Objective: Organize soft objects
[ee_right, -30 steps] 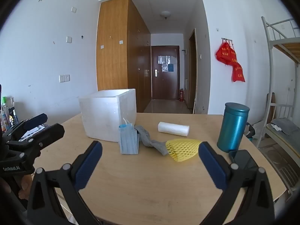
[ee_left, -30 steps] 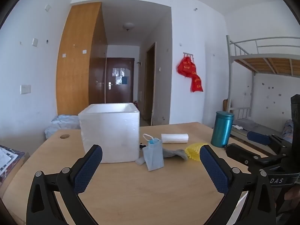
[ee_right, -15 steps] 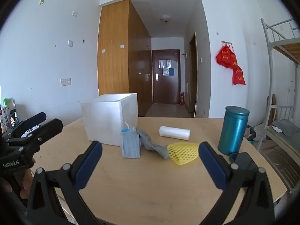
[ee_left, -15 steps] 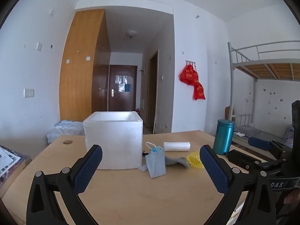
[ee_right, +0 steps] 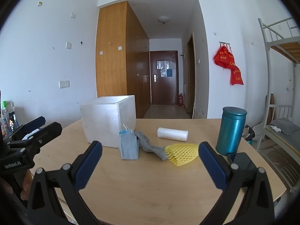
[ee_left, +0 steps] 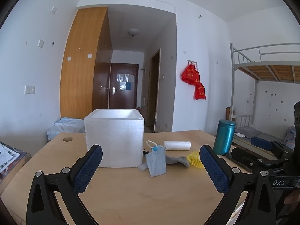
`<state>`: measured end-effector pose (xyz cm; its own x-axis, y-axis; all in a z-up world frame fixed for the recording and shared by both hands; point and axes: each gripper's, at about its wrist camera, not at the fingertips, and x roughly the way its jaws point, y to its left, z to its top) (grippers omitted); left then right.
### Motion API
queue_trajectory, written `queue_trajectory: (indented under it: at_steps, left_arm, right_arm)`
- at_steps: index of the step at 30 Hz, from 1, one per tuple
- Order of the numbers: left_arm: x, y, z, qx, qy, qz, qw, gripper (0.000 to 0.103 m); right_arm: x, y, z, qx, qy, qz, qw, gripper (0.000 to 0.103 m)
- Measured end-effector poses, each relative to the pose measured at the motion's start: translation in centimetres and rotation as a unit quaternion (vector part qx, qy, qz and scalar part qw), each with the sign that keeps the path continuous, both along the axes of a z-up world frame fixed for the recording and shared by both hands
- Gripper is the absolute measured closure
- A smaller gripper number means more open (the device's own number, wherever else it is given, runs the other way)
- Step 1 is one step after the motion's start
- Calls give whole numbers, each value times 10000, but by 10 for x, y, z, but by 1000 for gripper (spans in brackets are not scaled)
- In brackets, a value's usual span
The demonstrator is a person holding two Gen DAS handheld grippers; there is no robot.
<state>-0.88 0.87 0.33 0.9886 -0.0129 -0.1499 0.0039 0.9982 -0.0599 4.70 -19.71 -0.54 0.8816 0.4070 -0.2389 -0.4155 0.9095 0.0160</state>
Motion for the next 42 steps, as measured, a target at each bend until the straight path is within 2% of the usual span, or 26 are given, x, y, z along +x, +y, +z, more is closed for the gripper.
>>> queue_trajectory:
  at_steps: [42]
  left_arm:
    - [2, -1, -2, -98, 70, -86, 9999, 0]
  right_arm:
    - [1, -1, 0, -51, -11, -7, 10000, 0]
